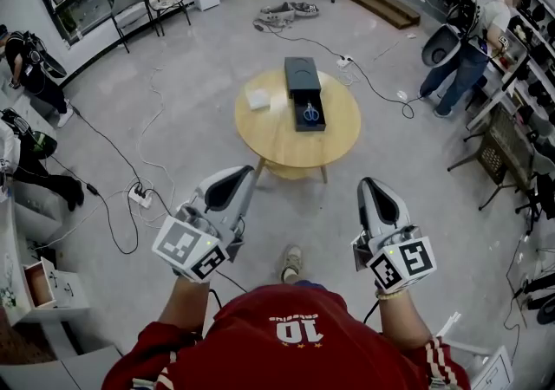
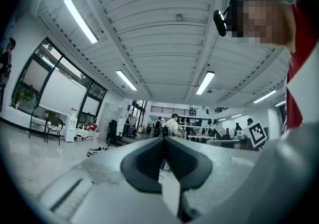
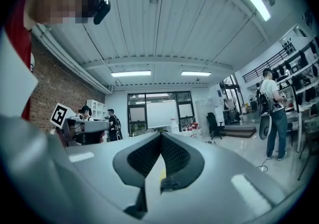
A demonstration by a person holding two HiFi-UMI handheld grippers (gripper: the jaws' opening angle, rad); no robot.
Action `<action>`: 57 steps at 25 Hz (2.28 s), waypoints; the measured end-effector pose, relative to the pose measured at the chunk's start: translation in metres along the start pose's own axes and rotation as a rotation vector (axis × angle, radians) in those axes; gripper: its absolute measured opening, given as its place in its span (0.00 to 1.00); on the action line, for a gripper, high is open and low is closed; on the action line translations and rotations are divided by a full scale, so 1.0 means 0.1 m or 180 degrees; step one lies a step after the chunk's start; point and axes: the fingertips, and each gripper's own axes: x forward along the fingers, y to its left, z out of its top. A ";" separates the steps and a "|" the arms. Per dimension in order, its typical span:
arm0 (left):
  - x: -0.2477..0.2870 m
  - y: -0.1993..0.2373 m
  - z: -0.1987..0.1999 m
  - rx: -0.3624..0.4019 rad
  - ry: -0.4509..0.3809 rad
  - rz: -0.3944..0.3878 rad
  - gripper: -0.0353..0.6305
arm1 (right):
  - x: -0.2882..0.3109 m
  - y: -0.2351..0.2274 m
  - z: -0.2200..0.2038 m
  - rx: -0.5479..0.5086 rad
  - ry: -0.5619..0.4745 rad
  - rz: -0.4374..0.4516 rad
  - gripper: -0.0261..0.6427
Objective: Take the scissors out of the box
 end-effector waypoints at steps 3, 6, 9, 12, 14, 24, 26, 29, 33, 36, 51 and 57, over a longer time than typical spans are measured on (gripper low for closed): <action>0.24 0.15 -0.01 0.0014 0.0026 0.0002 0.06 | 0.24 -0.18 -0.03 0.0024 0.0025 0.0022 0.03; 0.52 0.28 -0.05 0.0021 0.0051 0.0010 0.06 | 0.46 -0.40 -0.08 0.0047 0.0050 0.0041 0.03; 0.79 0.40 -0.06 0.0043 0.0066 0.0038 0.06 | 0.66 -0.63 -0.09 0.0075 0.0053 0.0085 0.03; 1.04 0.46 -0.05 0.0084 0.0099 0.0100 0.06 | 0.81 -0.87 -0.06 0.0143 0.0021 0.0112 0.03; 1.15 0.50 -0.04 0.0116 0.0126 0.0126 0.06 | 0.90 -0.97 -0.03 0.0175 -0.0015 0.0123 0.03; 1.52 0.61 -0.02 0.0254 0.0206 0.0204 0.06 | 1.11 -1.29 -0.07 0.0293 -0.0073 0.0141 0.03; 1.58 0.61 -0.02 0.0259 0.0217 0.0183 0.06 | 1.12 -1.35 -0.08 0.0313 -0.0079 0.0119 0.03; 1.65 0.65 -0.02 0.0267 0.0208 0.0150 0.06 | 1.16 -1.39 -0.10 0.0331 -0.0082 0.0098 0.03; 1.73 0.69 -0.05 0.0263 0.0213 0.0095 0.06 | 1.20 -1.40 -0.10 0.0318 -0.0081 0.0086 0.03; 1.79 0.76 -0.04 0.0240 0.0204 0.0032 0.06 | 1.24 -1.40 -0.07 0.0302 -0.0102 0.0011 0.03; 2.39 1.53 0.00 0.0209 0.0227 -0.0570 0.06 | 1.94 -1.42 -0.02 0.0161 -0.0132 -0.0431 0.03; 2.67 1.88 0.05 0.0173 0.0247 -0.0927 0.06 | 2.40 -1.38 0.06 0.0098 -0.0184 -0.0594 0.03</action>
